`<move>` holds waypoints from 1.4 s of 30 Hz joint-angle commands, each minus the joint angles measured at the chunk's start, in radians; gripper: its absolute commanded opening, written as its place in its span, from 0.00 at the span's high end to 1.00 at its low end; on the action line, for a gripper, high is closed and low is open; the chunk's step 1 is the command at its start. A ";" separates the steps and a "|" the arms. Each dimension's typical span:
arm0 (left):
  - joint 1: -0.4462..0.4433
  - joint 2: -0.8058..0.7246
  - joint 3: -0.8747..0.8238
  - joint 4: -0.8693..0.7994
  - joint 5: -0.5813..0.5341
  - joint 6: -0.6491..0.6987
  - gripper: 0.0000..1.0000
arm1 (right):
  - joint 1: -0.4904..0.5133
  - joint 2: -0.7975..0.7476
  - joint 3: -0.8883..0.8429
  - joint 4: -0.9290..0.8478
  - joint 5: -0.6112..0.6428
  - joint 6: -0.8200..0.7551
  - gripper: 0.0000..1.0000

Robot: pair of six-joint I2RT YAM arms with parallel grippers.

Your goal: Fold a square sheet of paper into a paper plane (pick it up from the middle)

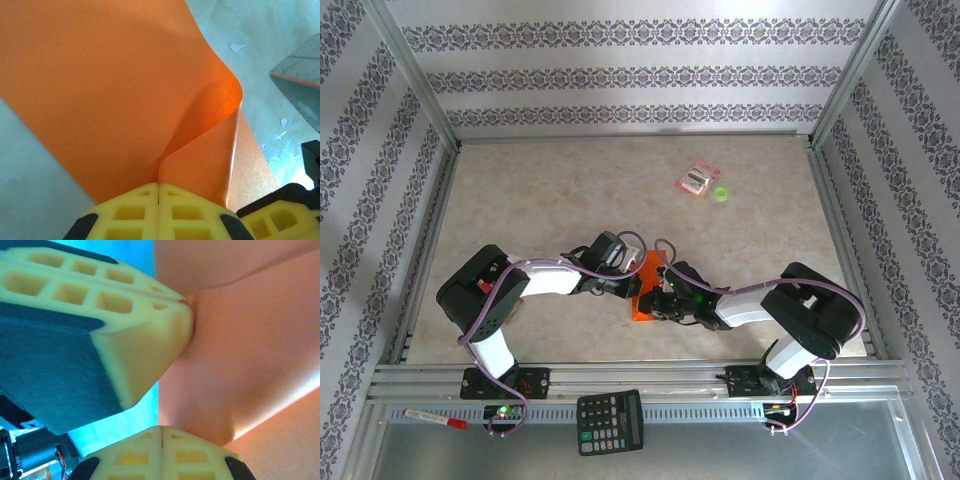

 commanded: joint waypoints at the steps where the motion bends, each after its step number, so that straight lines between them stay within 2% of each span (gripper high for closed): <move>1: 0.010 0.059 -0.023 -0.082 -0.057 -0.001 1.00 | -0.011 -0.030 0.016 -0.023 -0.019 -0.020 1.00; 15: 0.010 0.055 -0.018 -0.091 -0.061 0.008 1.00 | -0.063 0.067 -0.020 -0.024 -0.030 -0.037 1.00; 25: 0.010 0.064 -0.003 -0.096 -0.061 0.009 1.00 | -0.081 -0.032 0.027 -0.086 -0.060 -0.053 1.00; 42: 0.011 0.058 0.007 -0.110 -0.055 0.012 1.00 | -0.134 0.044 -0.010 -0.074 -0.084 -0.079 1.00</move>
